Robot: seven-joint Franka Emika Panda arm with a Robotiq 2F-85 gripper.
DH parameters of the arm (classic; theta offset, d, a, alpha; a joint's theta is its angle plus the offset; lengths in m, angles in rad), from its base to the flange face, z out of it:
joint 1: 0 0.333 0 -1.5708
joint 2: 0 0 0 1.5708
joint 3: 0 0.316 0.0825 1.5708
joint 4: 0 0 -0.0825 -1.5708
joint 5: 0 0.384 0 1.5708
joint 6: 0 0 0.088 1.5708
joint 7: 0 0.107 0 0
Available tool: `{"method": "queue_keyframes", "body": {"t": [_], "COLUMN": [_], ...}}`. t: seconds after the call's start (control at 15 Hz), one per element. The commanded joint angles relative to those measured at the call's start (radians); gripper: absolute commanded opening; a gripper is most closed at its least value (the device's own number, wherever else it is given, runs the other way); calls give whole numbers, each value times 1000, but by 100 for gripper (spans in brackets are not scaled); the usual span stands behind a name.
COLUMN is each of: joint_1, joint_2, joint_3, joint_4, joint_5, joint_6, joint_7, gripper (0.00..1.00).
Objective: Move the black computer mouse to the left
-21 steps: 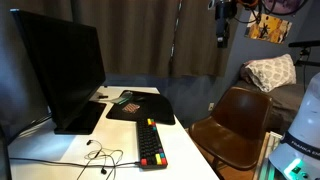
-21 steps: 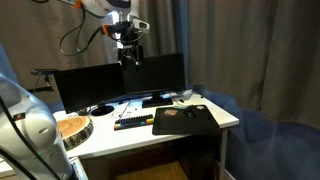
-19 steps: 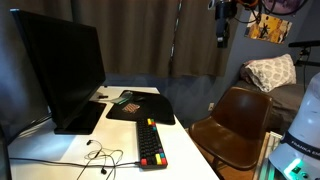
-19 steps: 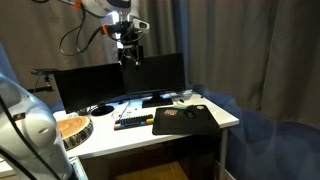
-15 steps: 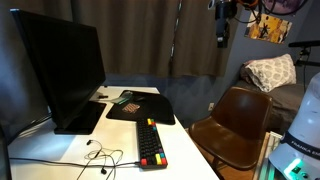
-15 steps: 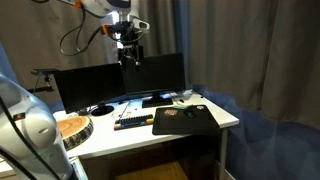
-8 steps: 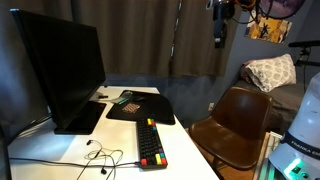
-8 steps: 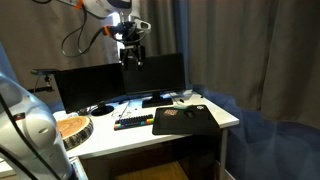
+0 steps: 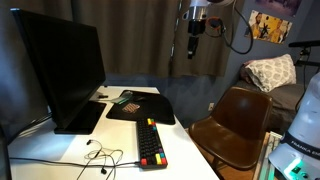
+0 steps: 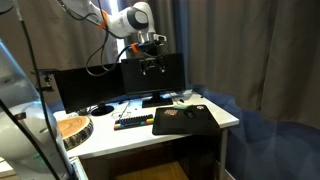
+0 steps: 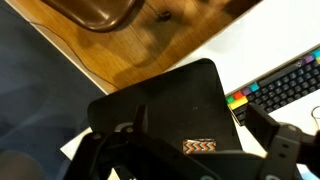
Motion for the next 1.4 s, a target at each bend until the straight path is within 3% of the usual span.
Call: {"method": "queue_keyframes", "body": {"t": [0.0, 0.33, 0.6, 0.67, 1.33], "joint_1": [1, -36, -87, -72, -84], "joint_2": [147, 314, 433, 370, 429], "joint_3": [-33, -54, -34, -38, -31], "joint_4": [76, 160, 246, 178, 222], "joint_5": [43, 157, 270, 216, 231], "joint_6": [143, 242, 247, 253, 275], "joint_7": [-120, -306, -478, -404, -441], "gripper": [100, 100, 100, 100, 100]}}
